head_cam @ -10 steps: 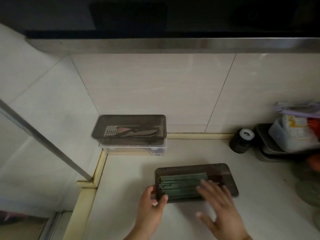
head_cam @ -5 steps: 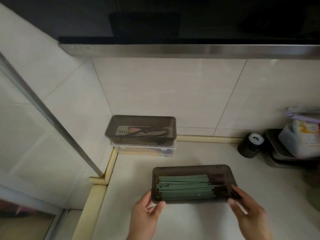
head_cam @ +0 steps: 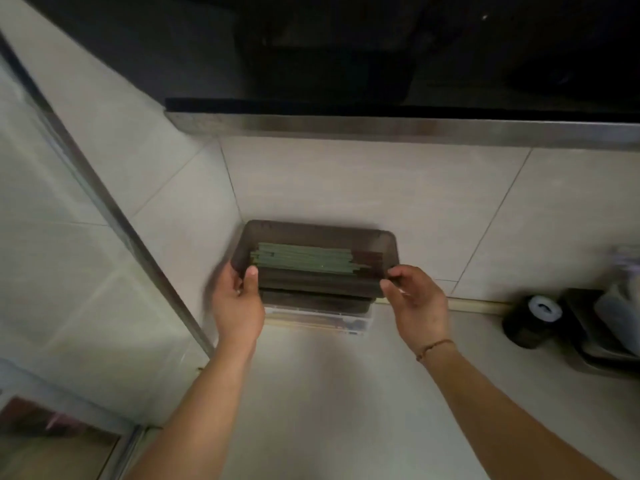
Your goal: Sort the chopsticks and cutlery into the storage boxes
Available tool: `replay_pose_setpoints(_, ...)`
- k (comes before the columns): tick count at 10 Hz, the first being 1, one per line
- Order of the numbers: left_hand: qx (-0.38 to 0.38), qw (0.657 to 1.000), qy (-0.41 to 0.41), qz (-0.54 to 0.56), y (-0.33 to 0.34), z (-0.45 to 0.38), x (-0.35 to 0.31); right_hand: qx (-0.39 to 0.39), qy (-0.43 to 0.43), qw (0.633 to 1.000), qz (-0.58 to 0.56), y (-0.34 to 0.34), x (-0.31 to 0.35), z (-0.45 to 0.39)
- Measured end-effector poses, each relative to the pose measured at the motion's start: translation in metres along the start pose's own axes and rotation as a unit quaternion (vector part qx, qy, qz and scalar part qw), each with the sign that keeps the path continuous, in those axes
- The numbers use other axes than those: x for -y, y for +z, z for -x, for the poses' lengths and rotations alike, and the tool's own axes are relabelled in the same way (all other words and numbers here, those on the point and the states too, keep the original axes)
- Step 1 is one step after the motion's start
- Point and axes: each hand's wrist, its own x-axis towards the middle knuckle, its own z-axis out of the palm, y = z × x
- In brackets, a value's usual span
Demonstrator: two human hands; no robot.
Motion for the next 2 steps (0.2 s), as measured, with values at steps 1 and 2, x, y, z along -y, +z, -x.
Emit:
replay_pose_setpoints(1, -0.029, 0.999, -0.014, -0.044, 0.0040, -0.0161, 0.0184, 0.061, -0.001, 0.997, 0.051, 0.0081, -0.0087, -0.0085)
replay_pose_setpoints(2, -0.052, 0.996, -0.047, -0.048, 0.0055, -0.0134, 0.0259, 0.104, -0.019, 0.992, 0.073, 0.0034, -0.0095, -0.0042)
